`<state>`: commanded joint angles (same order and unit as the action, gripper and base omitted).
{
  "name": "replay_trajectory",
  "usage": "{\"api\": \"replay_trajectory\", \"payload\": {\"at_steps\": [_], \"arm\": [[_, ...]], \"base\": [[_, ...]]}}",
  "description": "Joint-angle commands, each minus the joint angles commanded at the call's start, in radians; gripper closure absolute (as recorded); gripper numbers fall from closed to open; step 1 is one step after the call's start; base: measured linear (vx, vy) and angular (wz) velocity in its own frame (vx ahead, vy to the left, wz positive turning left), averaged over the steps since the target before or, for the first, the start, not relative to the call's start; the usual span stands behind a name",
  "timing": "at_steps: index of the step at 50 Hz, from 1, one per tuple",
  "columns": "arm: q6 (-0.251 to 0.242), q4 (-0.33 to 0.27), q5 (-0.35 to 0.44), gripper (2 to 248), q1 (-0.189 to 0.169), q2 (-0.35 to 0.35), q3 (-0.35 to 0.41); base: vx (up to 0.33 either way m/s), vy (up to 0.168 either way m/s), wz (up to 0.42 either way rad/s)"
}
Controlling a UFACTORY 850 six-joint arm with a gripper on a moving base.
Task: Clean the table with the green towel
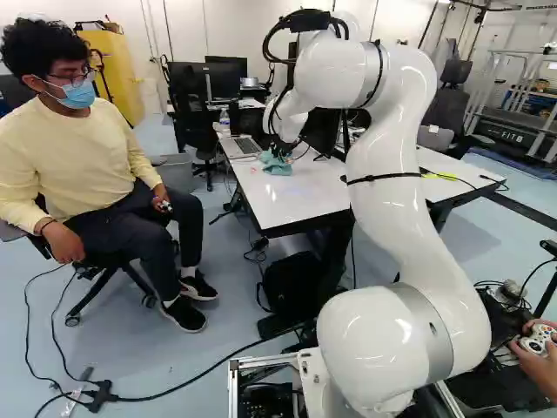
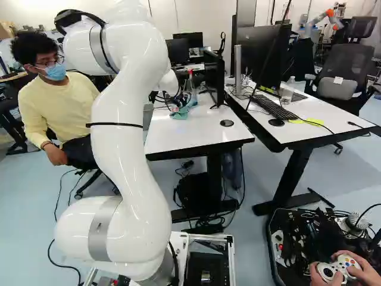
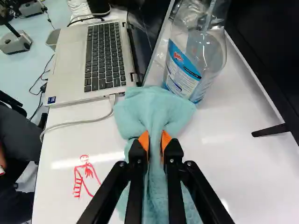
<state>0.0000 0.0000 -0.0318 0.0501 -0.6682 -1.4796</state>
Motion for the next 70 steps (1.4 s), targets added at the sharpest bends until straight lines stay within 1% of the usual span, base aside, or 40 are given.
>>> {"api": "replay_trajectory", "payload": {"at_steps": [49,70], "arm": [[0.0,0.0,-0.117,199,0.0,0.0,0.0],[0.0,0.0,-0.136,199,0.0,-0.003,-0.004]], "base": [[0.0,0.0,0.0],[0.0,0.0,0.0]]}}
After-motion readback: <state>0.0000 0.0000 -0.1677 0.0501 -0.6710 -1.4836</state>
